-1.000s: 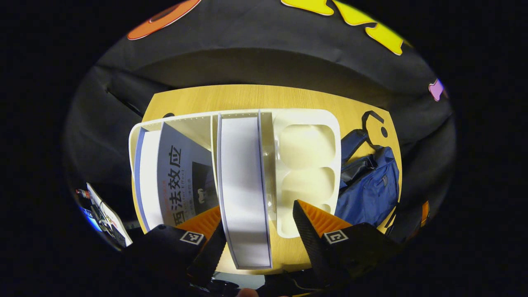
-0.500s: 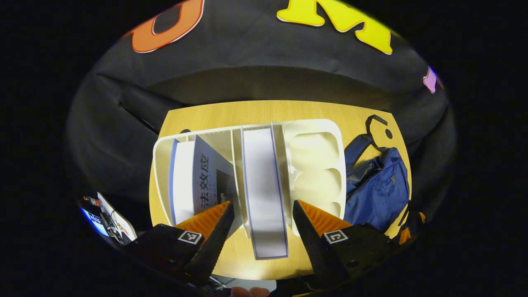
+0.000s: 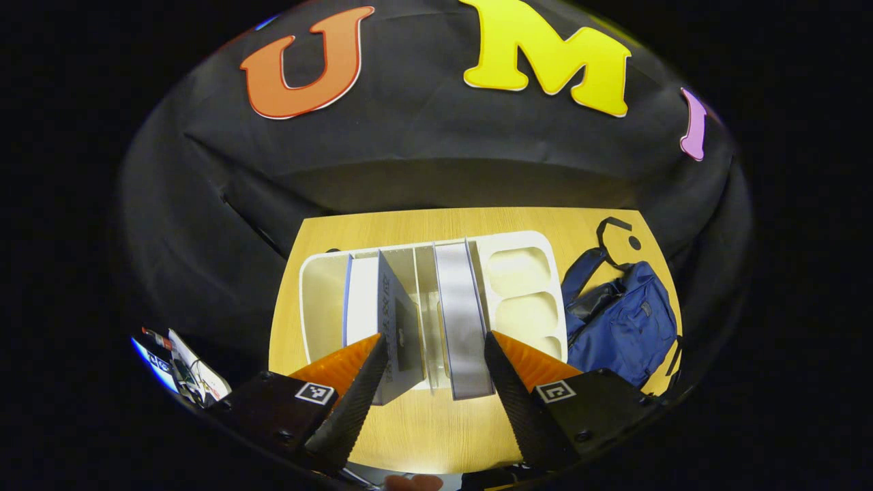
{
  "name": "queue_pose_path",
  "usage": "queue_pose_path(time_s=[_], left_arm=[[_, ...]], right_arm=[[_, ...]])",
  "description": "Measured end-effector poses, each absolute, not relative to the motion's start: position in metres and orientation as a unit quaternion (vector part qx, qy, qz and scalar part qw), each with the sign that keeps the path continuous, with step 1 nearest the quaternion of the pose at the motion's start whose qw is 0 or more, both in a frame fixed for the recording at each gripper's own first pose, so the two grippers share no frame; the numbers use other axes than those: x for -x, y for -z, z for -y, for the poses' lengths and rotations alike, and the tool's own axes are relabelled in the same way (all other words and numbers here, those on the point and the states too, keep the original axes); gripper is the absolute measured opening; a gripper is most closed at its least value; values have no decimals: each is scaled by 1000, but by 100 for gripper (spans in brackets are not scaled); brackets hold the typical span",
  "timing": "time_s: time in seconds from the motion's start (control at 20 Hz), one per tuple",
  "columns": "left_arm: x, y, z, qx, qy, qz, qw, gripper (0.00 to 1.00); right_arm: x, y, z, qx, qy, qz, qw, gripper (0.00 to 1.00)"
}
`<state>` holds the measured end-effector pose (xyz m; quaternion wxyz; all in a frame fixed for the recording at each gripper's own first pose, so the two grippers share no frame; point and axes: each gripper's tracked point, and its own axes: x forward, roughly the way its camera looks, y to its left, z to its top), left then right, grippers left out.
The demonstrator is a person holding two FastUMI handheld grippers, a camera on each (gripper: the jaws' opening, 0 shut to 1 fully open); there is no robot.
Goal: Open the schoolbag, grab two books from the bookshelf and put them into the schoolbag.
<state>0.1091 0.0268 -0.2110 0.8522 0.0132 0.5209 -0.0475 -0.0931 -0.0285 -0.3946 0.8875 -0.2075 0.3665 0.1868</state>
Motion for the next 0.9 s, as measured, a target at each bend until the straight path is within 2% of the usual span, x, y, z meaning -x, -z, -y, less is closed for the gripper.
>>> queue_pose_path(time_s=[0.15, 0.35, 0.4, 0.55, 0.6, 0.65, 0.75, 0.8, 0.85, 0.9], left_arm=[[-107, 200, -31, -5, 44, -506, 861, 91], [-99, 189, -37, 1, 43, -501, 864, 91], [-97, 190, -38, 4, 43, -503, 863, 91], [-92, 189, -42, 11, 44, -505, 862, 91], [-92, 190, -43, 11, 44, -504, 862, 91], [-93, 190, -45, 13, 44, -504, 862, 91], [-92, 193, -46, 17, 44, -505, 862, 91], [-91, 194, -47, 20, 44, -506, 861, 91], [-92, 195, -49, 21, 43, -507, 861, 91], [-91, 196, -50, 21, 43, -507, 861, 91]], right_arm=[[79, 421, 12, 209, -159, -371, 891, 99], [45, 412, 6, 209, -102, -338, 912, 96], [36, 408, 7, 206, -88, -329, 918, 99], [25, 391, 11, 193, -64, -312, 928, 96], [21, 378, 17, 199, -54, -296, 933, 99], [17, 367, 21, 207, -41, -279, 937, 93], [15, 354, 34, 227, -9, -261, 938, 89], [9, 353, 39, 234, 6, -258, 938, 78], [4, 358, 44, 233, 16, -266, 935, 82], [3, 363, 46, 224, 21, -279, 933, 76]])
